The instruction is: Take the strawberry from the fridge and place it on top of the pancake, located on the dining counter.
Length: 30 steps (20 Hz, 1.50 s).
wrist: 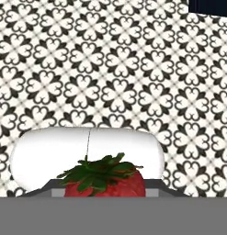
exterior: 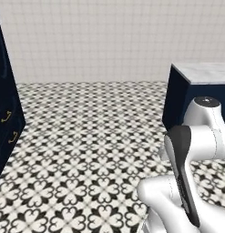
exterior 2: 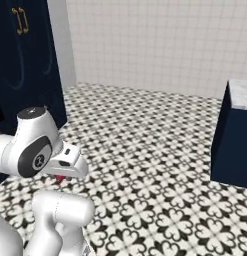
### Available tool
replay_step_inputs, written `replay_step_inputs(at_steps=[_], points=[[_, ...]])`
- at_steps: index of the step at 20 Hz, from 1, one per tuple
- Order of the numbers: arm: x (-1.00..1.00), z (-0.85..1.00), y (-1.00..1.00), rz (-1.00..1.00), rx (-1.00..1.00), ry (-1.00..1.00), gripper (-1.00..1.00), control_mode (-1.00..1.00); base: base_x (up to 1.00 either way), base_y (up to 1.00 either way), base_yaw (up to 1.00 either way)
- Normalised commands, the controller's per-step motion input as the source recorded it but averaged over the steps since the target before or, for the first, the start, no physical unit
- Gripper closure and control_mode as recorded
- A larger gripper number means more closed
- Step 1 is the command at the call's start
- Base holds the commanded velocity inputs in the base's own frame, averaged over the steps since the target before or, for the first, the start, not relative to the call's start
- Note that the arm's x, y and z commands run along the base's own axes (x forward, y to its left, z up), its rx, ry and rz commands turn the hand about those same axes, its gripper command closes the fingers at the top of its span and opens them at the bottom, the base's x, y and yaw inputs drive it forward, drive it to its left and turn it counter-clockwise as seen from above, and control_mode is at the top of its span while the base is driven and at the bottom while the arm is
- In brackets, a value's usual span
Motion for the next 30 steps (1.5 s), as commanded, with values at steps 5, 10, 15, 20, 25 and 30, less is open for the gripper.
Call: replay_step_inputs(at_steps=[5,10,15,20,25,30], points=[[0.0,0.0,0.0,0.0,0.0,0.0,1.0,1.0,1.0,0.02,0.01],[0.0,0.0,0.0,0.0,0.0,0.0,1.0,1.0,1.0,0.08,0.0],[0.0,0.0,0.0,0.0,0.0,0.0,1.0,1.0,1.0,0.11,0.0],[0.0,0.0,0.0,0.0,0.0,0.0,1.0,1.0,1.0,0.3,0.0],[0.0,0.0,0.0,0.0,0.0,0.0,1.0,1.0,1.0,0.33,0.0],[0.0,0.0,0.0,0.0,0.0,0.0,1.0,1.0,1.0,0.12,-0.07]])
